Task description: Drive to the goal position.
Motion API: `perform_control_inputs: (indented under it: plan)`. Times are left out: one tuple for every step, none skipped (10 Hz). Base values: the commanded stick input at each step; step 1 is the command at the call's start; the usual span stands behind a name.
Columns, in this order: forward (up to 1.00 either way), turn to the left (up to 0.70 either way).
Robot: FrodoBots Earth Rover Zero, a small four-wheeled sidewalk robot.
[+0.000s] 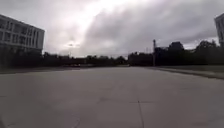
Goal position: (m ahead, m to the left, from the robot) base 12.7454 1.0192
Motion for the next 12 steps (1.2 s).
perform_control_inputs:
  plan:
    - [0.70,0.00]
    - [0.70,0.00]
    - [0.70,0.00]
    - [0.70,0.00]
    - [0.70,0.00]
    - [0.70,0.00]
    - [0.70,0.00]
    - [0.70,0.00]
    - [0.70,0.00]
    - [0.70,0.00]
    - [0.70,0.00]
    - [0.70,0.00]
